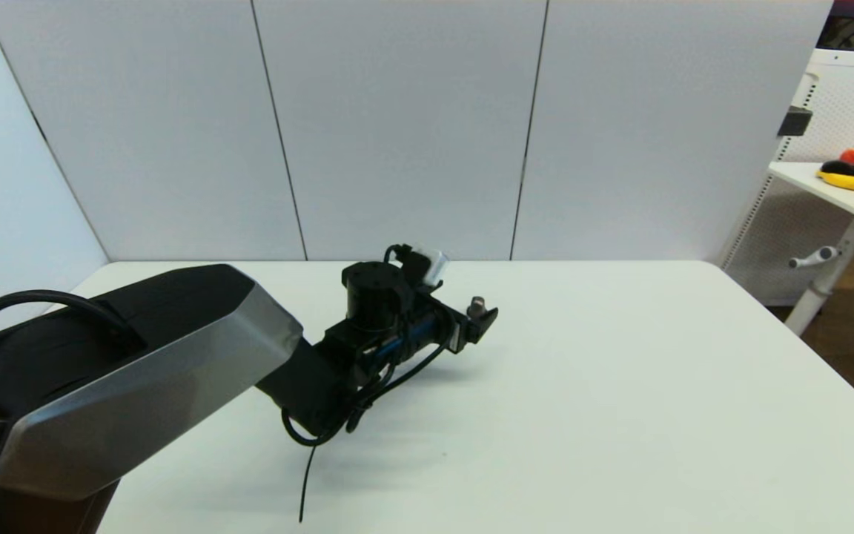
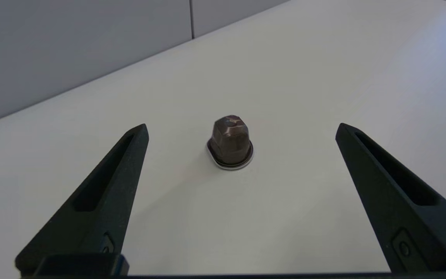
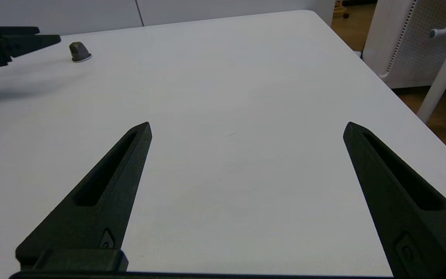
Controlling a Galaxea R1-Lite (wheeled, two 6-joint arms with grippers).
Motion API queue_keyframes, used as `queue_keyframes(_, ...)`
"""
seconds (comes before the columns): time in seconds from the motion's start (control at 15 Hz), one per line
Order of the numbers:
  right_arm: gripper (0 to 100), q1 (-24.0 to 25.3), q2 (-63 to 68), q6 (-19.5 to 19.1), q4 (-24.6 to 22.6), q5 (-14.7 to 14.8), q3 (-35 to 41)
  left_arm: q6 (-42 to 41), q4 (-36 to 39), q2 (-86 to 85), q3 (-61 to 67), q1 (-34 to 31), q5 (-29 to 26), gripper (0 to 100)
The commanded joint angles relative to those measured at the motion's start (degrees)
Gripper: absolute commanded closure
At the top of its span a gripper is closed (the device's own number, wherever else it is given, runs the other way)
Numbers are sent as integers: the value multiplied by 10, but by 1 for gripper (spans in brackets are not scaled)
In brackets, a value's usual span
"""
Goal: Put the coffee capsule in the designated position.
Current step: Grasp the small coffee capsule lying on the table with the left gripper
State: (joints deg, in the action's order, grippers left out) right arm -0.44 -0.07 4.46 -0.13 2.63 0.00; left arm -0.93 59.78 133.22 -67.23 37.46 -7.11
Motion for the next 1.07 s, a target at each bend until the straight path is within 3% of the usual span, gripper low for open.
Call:
queue_keyframes(0.07, 0, 0, 1, 0, 0, 0, 1, -6, -38, 25, -62, 1, 0, 0)
queue_keyframes(0.53, 0, 0, 1, 1, 0, 1, 1, -8, -115, 53, -130, 6, 0, 0)
queue_keyframes(1.07, 0, 0, 1, 1, 0, 0, 0, -7, -119, 85, -149, 5, 1, 0)
